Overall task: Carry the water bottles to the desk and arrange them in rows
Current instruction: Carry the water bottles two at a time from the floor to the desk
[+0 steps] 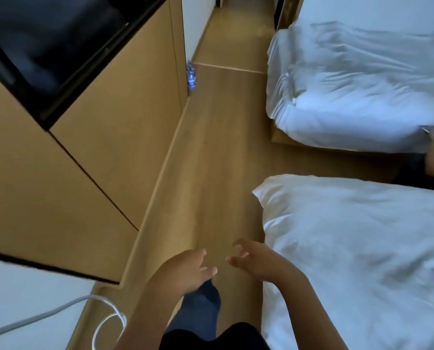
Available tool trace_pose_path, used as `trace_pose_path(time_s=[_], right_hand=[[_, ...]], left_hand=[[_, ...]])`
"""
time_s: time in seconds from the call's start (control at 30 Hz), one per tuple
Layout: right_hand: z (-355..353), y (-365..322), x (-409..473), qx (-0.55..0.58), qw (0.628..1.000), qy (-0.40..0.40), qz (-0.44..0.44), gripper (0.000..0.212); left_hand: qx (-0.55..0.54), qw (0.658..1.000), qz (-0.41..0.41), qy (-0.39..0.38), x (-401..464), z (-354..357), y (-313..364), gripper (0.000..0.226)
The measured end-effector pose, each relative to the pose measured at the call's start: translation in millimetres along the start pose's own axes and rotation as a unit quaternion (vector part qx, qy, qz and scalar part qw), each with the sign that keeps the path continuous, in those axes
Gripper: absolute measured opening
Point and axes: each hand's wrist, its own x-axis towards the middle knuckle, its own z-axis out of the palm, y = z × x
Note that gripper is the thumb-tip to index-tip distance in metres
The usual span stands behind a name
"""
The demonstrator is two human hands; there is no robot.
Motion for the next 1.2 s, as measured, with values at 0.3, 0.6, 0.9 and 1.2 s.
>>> trace_pose_path(time_s=[0.3,0.6,0.9,1.2], right_hand=[[-163.9,-76.5,165.0,0.06,0.987,0.142,-0.043,0.042],[-327.8,-84.7,368.1,-0.004,1.0,0.014,0.015,0.054],[-543.9,-152.4,536.6,0.04,0.987,0.148,-0.057,0.047],[-682.1,-197.8,730.3,0.004,0.997,0.071,-0.015,0.054]], left_hand=[[0.006,0.984,0.034,0.177,145.9,-214.5,19.7,0.057],[-0.004,1.0,-0.013,-0.005,333.2,-361.9,54.4,0.065],[-0.026,0.988,0.001,0.149,492.8,-565.4,100.8,0.054],[-0.039,0.99,0.034,0.13,687.7,-733.0,117.3,0.054]])
